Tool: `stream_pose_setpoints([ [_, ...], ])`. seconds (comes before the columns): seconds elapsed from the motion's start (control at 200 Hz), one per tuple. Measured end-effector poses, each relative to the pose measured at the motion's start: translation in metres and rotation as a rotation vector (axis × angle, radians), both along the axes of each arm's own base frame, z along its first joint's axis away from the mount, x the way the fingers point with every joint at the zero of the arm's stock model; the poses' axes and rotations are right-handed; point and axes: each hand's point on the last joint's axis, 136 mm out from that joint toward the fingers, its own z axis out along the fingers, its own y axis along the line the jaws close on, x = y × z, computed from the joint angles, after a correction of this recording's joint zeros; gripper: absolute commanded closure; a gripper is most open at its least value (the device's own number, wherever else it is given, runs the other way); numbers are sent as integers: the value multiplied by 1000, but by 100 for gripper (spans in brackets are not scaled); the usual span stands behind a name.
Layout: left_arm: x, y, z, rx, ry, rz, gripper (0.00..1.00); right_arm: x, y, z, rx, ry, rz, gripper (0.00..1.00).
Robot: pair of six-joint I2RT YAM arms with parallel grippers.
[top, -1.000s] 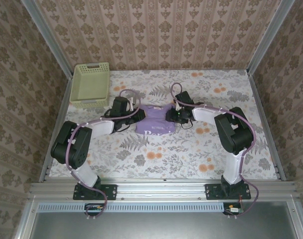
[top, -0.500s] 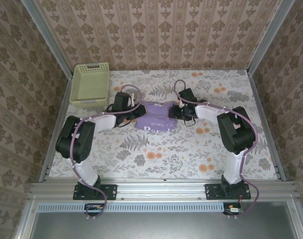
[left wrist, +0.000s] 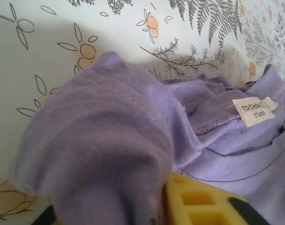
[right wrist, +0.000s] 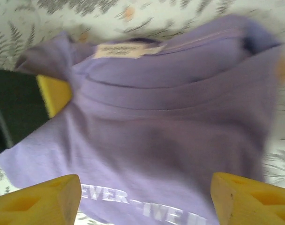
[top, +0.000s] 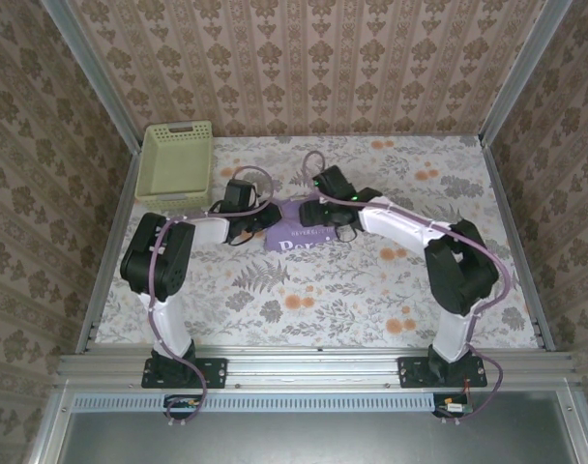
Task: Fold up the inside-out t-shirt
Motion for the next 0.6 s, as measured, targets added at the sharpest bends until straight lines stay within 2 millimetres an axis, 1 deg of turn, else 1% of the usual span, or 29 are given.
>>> stream_pose_setpoints([
  [0.055,1,4,0,-1,6,12,58,5,11,-12,-9,20,9,21],
  [0.135,2,12,-2,11,21,32,48,17,14,-34,-40,58,-1,19],
  [0.24,-3,28,7,40,34,56,34,30,7,-63,-88,112,-31,19],
  [0.28,-5,35,16,51,30,67,31,34,2,-67,-97,126,-42,19],
  [0.33,-6,43,27,63,21,84,27,40,-5,-67,-99,133,-59,19],
  [0.4,-10,54,48,82,-8,100,22,51,-27,-64,-109,137,-100,19],
  [0.45,-13,61,64,93,-35,108,19,60,-49,-63,-124,144,-138,18],
  [0.515,-17,69,84,104,-74,122,16,72,-88,-62,-157,155,-193,18],
  [0.6,-28,77,107,114,-129,133,13,85,-139,-57,-205,163,-253,18],
])
